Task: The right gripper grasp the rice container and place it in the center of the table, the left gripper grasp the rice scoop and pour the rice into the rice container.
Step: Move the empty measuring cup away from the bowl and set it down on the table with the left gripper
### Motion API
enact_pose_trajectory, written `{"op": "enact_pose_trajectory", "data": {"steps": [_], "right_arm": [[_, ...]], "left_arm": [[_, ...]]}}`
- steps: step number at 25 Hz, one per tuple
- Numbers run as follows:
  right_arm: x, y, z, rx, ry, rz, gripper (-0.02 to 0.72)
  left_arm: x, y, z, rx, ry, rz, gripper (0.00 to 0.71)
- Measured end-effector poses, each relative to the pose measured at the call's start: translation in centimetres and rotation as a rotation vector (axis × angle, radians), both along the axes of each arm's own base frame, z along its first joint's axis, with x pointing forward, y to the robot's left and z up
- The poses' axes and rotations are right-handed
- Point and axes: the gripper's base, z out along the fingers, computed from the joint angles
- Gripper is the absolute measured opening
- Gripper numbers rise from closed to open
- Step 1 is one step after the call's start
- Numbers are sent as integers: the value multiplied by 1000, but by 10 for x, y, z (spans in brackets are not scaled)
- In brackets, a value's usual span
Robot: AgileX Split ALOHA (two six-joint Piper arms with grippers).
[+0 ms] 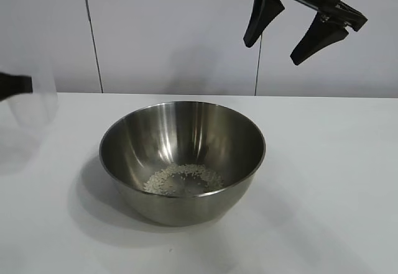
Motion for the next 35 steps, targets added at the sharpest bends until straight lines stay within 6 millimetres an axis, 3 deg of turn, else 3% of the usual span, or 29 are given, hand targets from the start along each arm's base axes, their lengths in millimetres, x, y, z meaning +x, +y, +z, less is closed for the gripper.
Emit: {"op": "enact_pose_trajectory", "data": {"steps": [14,19,25,35], "right_arm": [[0,0,0,0,0,0,558],[0,0,0,0,0,0,558],[0,0,0,0,0,0,558],[0,0,0,0,0,0,558]], "left_arm": [[3,-9,-54,74,55,-119,5],[5,-9,-51,73,9,-124,13],[4,-9,-54,130,38,-146,136],[2,-4,-59,144,108,-94,209]]}}
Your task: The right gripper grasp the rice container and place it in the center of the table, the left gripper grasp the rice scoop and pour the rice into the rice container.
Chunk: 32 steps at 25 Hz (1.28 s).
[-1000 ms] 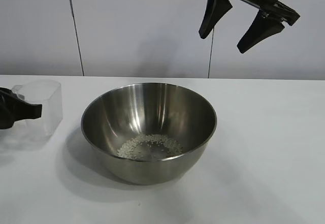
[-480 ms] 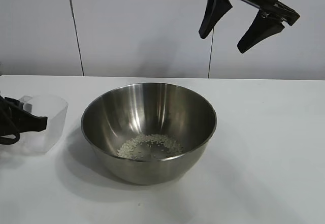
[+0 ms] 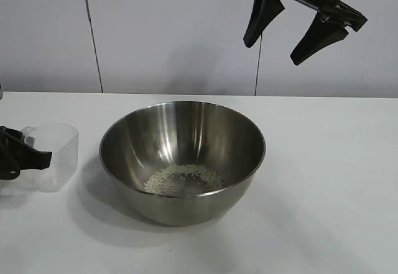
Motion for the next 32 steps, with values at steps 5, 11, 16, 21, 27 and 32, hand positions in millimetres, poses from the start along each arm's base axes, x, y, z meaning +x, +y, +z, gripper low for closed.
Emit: {"op": "enact_pose_trajectory", "data": {"steps": [5,11,16,21,27,32], "right_arm": [[0,0,0,0,0,0,558],[0,0,0,0,0,0,558],[0,0,0,0,0,0,558],[0,0,0,0,0,0,558],[0,0,0,0,0,0,558],[0,0,0,3,1,0,558]], "left_arm": [[-7,2,-3,6,21,1,241],[-13,4,-4,11,17,2,245],[-30,9,-8,5,24,14,245],[-57,17,-8,-65,10,66,245],[-87,24,-8,-172,81,145,245],[-87,24,14,-307,-16,189,245]]}}
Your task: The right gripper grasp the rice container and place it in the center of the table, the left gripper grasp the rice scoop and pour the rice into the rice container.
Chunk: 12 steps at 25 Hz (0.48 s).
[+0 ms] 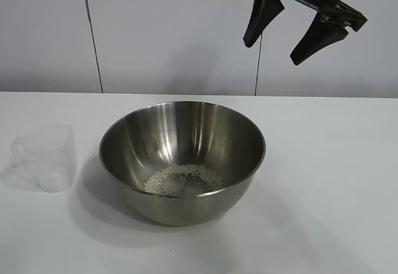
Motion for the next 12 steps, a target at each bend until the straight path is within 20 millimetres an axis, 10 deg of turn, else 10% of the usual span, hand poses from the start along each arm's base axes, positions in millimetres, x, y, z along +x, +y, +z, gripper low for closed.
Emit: {"op": "enact_pose_trajectory", "data": {"steps": [12], "right_arm": [[0,0,0,2,0,0,558]], "left_arm": [[44,-12,95,-539,-344,121,245]]}}
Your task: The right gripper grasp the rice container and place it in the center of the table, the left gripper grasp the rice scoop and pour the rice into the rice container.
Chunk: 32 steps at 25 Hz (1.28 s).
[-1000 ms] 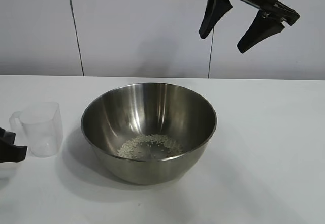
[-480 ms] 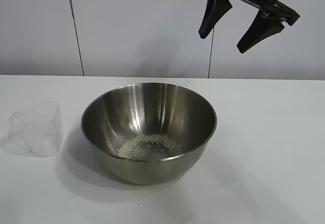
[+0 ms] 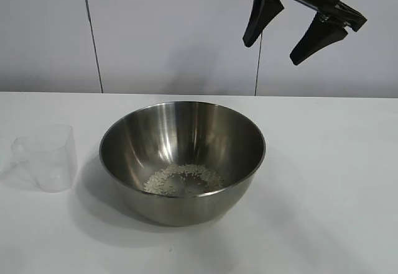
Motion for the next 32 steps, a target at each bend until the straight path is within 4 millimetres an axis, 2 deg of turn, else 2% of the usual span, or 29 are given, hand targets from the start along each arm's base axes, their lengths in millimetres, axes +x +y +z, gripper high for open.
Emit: {"op": "enact_pose_trajectory", "data": {"steps": [5,8,10,14,16,19,21,25,29,32], "right_arm": [[0,0,0,1,0,0,558],[0,0,0,3,1,0,558],[0,0,0,3,1,0,558],[0,0,0,3,1,0,558],[0,0,0,3,1,0,558],[0,0,0,3,1,0,558],[0,0,0,3,1,0,558],[0,0,0,3,1,0,558],[-1,0,0,1,12,4,558],[-3,1,-1,5,31,11,558]], "left_arm": [[34,-13,28,-399,51,-11,245],[46,-22,47,-490,20,-85,245],[53,-29,60,-369,-12,-210,245],[62,-49,78,84,9,-518,246],[66,-52,81,278,75,-589,255],[75,-49,91,428,143,-594,307],[78,-49,98,474,164,-598,358],[80,-52,111,449,175,-639,451],[80,-57,118,418,163,-683,472],[84,-62,106,393,200,-738,477]]}}
